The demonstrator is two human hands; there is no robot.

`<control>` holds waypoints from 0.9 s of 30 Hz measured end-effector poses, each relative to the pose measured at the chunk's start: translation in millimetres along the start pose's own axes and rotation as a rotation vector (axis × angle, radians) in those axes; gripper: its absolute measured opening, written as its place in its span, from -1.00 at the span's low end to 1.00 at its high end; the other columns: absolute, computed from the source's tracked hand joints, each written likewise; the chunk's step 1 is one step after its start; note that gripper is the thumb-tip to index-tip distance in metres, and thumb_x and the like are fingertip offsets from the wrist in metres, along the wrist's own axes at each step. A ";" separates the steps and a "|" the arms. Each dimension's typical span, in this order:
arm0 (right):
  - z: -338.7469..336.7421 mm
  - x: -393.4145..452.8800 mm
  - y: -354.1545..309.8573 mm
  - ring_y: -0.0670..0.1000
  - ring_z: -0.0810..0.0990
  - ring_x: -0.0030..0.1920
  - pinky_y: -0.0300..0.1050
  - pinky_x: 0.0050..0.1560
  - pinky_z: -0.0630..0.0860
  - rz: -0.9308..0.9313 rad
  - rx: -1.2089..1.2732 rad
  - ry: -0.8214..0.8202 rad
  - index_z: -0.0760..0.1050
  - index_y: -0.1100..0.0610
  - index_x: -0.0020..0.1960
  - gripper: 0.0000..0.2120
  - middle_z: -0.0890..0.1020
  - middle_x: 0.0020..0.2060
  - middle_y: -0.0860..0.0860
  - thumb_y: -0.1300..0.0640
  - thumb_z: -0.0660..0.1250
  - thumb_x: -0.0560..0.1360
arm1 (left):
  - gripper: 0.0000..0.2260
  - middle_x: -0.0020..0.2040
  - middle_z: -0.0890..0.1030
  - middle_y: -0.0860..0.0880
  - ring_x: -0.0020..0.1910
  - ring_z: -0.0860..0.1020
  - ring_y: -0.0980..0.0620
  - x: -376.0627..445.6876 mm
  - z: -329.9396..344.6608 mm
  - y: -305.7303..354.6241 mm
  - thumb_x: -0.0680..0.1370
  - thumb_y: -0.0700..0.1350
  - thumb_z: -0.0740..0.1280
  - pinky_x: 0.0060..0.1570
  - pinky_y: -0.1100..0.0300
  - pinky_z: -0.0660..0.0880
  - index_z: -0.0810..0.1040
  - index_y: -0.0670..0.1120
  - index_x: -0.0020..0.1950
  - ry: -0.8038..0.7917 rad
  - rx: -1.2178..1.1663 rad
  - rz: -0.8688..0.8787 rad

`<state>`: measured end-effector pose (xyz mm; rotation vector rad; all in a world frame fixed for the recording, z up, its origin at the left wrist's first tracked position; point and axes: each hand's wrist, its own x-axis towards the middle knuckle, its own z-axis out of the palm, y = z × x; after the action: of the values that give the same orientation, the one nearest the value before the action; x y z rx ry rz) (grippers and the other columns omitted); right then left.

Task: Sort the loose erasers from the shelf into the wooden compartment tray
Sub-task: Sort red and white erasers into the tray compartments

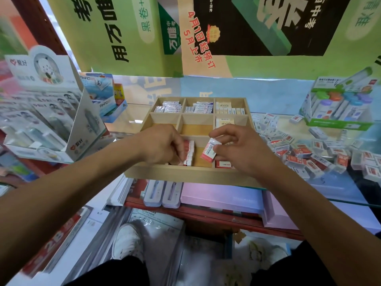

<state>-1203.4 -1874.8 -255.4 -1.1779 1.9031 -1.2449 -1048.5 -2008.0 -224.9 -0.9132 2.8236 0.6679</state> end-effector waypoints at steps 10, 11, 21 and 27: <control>0.4 -4.7 -9.4 0.09 0.68 -0.02 -0.10 -0.03 0.64 -0.004 0.299 -0.009 0.57 0.19 -0.03 -0.84 0.67 -0.06 0.16 0.39 0.39 0.45 | -0.79 -0.20 0.68 0.03 -0.23 0.60 0.15 -18.4 6.1 2.1 0.43 -0.29 0.48 -0.07 0.25 0.58 0.66 -0.03 -0.01 0.160 -0.495 0.159; 0.9 -4.7 -9.1 0.09 0.68 -0.01 -0.06 0.01 0.64 -0.011 0.289 -0.026 0.57 0.17 -0.03 -0.84 0.68 -0.06 0.15 0.38 0.40 0.46 | -0.78 -0.21 0.67 0.02 -0.25 0.59 0.12 -20.2 7.8 3.4 0.43 -0.30 0.48 -0.10 0.23 0.58 0.65 -0.06 0.01 0.186 -0.497 0.179; 9.4 -10.0 -8.5 -0.07 0.68 -0.20 -0.07 -0.09 0.62 -0.133 0.066 -0.025 0.58 0.11 -0.07 -0.83 0.69 -0.23 -0.04 0.26 0.51 0.38 | -0.80 -0.16 0.65 0.12 -0.16 0.57 0.17 -32.6 14.5 6.3 0.42 -0.23 0.50 -0.16 0.33 0.49 0.67 0.02 -0.03 0.474 -0.261 0.246; 8.7 -6.7 -2.9 -0.16 0.66 -0.12 -0.21 -0.06 0.59 -0.148 -0.018 -0.046 0.62 0.03 0.04 -0.80 0.69 -0.12 -0.10 0.18 0.47 0.43 | -0.85 -0.22 0.65 0.21 -0.26 0.56 0.35 -33.1 5.5 3.6 0.42 -0.24 0.50 -0.28 0.53 0.38 0.72 -0.03 -0.06 0.346 -0.233 0.133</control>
<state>-1192.2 -1872.9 -256.2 -1.3658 1.8248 -1.2685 -1023.7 -1985.3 -221.1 -0.9647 3.1838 0.9579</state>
